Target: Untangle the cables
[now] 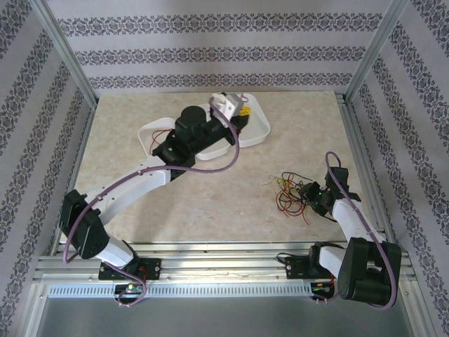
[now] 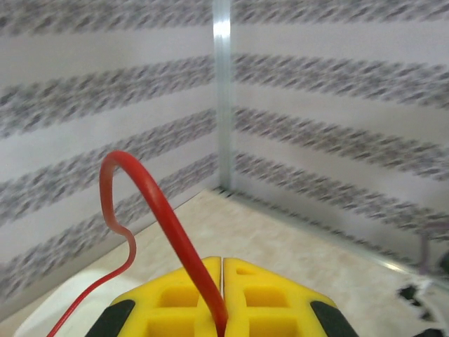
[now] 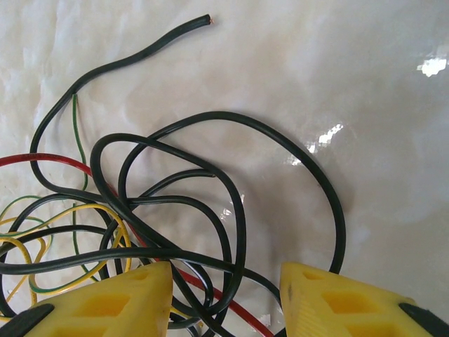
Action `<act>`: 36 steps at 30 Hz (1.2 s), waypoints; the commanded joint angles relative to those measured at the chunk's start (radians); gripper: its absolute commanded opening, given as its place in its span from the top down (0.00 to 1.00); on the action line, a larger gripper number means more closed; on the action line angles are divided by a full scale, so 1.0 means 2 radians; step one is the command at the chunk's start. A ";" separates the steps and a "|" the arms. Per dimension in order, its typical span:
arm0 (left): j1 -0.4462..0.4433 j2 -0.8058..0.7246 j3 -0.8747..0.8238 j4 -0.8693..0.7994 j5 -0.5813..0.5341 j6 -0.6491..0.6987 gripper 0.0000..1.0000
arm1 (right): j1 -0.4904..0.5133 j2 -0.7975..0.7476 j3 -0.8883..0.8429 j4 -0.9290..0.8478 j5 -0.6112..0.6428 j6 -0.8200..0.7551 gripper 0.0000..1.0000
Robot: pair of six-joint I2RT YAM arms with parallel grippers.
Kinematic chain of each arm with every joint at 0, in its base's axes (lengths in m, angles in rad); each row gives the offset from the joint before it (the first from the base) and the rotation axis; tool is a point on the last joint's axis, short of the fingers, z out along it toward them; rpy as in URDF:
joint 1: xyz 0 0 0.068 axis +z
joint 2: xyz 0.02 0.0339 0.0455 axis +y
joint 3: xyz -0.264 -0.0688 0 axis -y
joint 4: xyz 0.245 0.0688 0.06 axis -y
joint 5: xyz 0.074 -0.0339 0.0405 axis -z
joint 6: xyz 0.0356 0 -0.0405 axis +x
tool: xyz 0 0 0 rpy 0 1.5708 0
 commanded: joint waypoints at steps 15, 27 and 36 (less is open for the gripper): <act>0.178 -0.048 -0.050 -0.198 -0.140 -0.165 1.00 | 0.002 -0.008 0.009 -0.011 0.007 -0.011 0.54; 0.203 0.028 -0.011 -0.218 -0.118 -0.222 1.00 | 0.003 -0.009 0.006 -0.011 0.013 -0.008 0.54; 0.220 0.075 0.005 -0.225 -0.093 -0.277 1.00 | 0.001 -0.006 0.004 -0.010 0.017 -0.008 0.54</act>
